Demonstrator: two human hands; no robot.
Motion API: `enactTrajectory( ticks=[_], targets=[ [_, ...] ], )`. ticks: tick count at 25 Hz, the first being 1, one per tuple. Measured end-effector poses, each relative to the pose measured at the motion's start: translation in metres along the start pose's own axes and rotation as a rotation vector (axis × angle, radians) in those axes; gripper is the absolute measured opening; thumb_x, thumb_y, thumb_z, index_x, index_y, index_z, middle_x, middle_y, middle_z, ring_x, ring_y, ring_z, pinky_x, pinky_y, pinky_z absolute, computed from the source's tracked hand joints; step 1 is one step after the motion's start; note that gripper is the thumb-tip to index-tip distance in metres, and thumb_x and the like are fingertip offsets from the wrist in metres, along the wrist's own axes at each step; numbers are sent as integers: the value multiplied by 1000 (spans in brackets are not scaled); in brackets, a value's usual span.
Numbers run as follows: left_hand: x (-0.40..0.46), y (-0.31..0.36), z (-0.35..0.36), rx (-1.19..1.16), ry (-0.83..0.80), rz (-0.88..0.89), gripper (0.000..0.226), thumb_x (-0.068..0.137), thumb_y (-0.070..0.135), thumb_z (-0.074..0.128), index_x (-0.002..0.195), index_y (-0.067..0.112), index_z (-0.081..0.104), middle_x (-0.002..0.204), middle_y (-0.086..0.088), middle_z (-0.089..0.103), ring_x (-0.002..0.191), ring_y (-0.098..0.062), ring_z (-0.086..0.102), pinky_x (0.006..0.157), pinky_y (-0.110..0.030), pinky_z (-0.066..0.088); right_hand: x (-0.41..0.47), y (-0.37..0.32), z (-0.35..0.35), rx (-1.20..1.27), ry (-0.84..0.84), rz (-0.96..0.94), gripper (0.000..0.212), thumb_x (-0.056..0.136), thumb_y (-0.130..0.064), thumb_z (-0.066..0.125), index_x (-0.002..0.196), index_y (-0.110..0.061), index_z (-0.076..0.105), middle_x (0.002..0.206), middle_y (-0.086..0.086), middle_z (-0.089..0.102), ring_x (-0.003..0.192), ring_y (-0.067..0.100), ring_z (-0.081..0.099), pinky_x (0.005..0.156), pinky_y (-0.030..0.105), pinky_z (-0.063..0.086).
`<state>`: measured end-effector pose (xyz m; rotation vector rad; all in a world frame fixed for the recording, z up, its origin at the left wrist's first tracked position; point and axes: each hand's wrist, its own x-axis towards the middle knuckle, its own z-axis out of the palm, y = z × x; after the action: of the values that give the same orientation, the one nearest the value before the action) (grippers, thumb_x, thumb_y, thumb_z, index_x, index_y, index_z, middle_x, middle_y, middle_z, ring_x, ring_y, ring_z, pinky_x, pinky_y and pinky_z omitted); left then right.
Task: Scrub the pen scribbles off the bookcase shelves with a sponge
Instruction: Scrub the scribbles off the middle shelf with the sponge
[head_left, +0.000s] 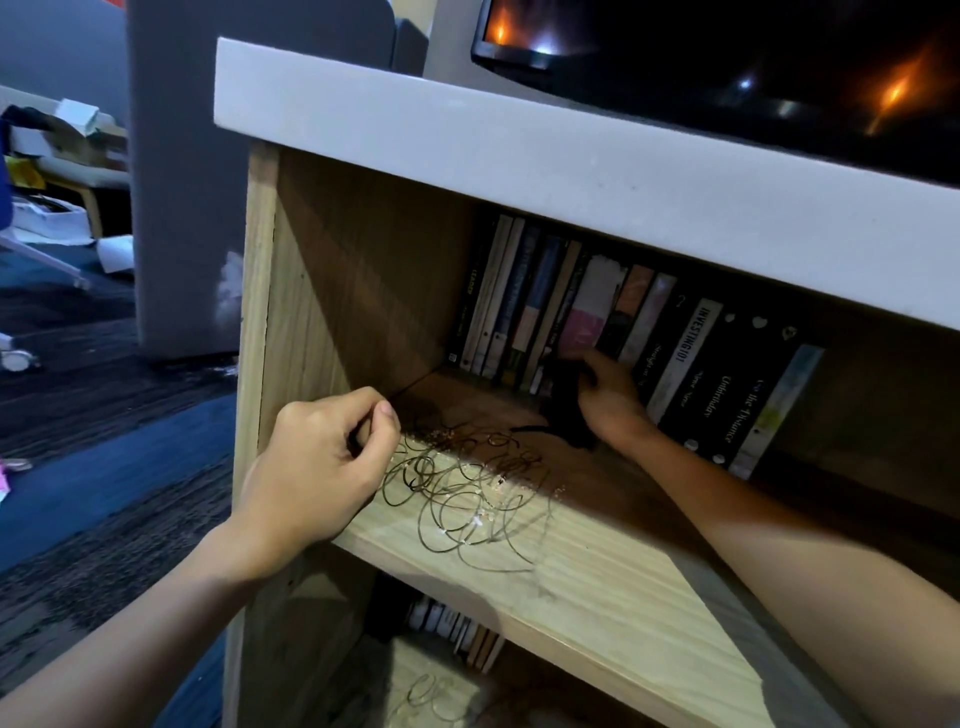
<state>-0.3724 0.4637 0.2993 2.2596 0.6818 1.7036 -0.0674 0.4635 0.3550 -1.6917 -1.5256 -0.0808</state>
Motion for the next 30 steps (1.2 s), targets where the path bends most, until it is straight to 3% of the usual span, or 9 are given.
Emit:
enactTrajectory(
  ticks=[3,8,12,14,16,20,22,27,30],
  targets=[
    [1,1,0,4,2,5,39,94,31,43,71,8,64,57,-1,59,55,-16,57,53,-32,43,-13,23,-13,-280,-378,-103,30,95,-3,49,114,-17,67,121,3,64,114,18,57,91,16,38],
    [0,2,0,6,2,8,37,94,31,43,71,11,64,56,2,58,55,-14,57,51,-28,43,-4,9,-42,-422,-695,178,49,97,-55,34,134,-28,52,141,-1,48,128,18,46,105,29,34],
    [1,2,0,5,-4,6,38,94,31,43,71,9,64,56,0,57,54,-16,57,50,-29,42,6,3,-26,-513,-501,164,35,96,-44,51,82,-16,68,91,4,66,85,19,61,65,24,45],
    [1,2,0,5,-11,1,38,95,28,44,70,7,63,54,-1,56,51,-16,55,49,-30,41,1,5,-15,-685,-422,135,31,92,-33,61,113,-10,56,119,14,56,104,24,56,76,26,47],
    [1,1,0,3,-1,5,37,95,25,45,69,6,63,53,-1,56,50,-16,55,48,-31,41,-10,8,-7,-798,-427,191,64,91,-25,60,143,-23,23,149,16,23,131,36,36,101,40,43],
    [1,2,0,0,15,16,32,95,21,47,71,8,64,54,-1,56,51,-15,56,48,-28,41,-11,4,-10,-637,-438,187,34,97,-35,51,127,-19,46,125,6,49,112,26,50,82,29,42],
    [0,3,-1,5,11,17,32,95,22,47,72,9,64,54,-1,57,51,-15,56,48,-28,41,-4,-2,-13,-517,-414,226,44,98,-47,42,109,-7,58,103,5,57,103,24,57,75,29,42],
    [0,3,-1,2,6,20,33,95,23,46,72,9,64,55,0,57,51,-15,56,48,-30,41,-4,11,-18,-562,-353,250,59,89,-38,63,134,-8,38,116,12,55,96,24,54,65,27,41],
    [1,1,0,13,4,9,32,95,22,47,72,8,64,55,-1,57,51,-16,56,49,-31,41,-4,21,-13,-627,-467,194,28,97,-37,48,104,-12,58,102,10,61,83,21,55,64,28,39]
  ],
)
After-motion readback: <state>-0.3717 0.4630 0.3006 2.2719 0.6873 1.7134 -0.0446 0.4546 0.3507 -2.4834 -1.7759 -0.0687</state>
